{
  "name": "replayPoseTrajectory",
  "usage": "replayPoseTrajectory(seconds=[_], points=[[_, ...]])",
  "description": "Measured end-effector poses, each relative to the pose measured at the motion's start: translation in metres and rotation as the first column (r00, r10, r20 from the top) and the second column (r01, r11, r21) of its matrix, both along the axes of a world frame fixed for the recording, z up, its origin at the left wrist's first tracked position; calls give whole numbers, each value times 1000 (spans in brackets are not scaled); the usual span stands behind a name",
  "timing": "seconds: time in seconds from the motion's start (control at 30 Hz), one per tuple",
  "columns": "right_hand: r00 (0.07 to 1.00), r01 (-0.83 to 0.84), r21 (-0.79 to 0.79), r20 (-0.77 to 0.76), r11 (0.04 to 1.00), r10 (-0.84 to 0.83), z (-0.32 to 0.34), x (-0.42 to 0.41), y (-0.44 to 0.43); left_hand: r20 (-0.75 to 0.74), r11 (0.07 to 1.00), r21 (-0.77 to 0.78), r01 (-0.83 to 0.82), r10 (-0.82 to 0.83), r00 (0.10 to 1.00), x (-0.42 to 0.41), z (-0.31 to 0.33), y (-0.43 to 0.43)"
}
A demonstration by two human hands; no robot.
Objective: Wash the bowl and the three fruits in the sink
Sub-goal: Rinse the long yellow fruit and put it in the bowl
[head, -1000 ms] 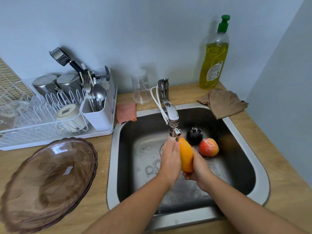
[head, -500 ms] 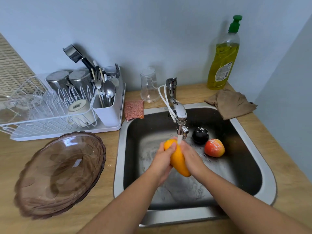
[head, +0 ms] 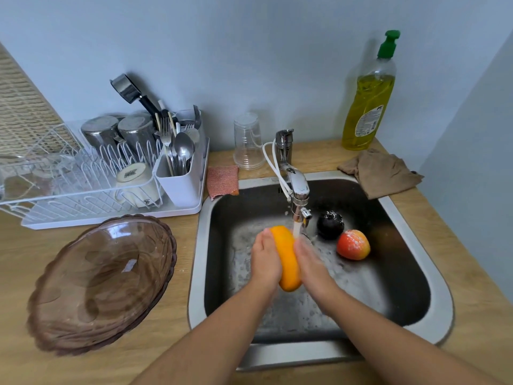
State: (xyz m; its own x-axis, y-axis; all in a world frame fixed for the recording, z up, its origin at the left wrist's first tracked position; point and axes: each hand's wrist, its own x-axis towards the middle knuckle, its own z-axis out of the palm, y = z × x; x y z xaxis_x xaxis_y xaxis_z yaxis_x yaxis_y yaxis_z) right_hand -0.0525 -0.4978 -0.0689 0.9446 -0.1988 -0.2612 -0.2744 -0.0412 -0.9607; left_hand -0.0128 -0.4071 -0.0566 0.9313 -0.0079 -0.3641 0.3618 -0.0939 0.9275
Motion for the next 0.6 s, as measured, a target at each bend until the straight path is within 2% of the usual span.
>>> replayPoseTrajectory(seconds=[0.07, 0.17, 0.3, 0.47, 0.6], points=[[997, -79, -14, 17, 997, 79, -11, -11, 0, -84, 998, -55, 26, -31, 996, 9, -5, 6], [992, -122, 62, -7, 991, 122, -24, -17, -15, -169, 974, -86, 208, -220, 961, 7, -6, 11], [978, -201, -33, -67, 979, 198, -23, -18, -35, -188, 915, -61, 399, -403, 896, 1, -6, 13], [977, -195, -156, -117, 968, 178, -20, -18, -43, -215, 918, -9, 396, -388, 896, -3, -11, 16], [963, -259, -337, -155, 905, 218, -20, -19, -24, -264, 945, 58, 321, -296, 918, -9, -14, 27]])
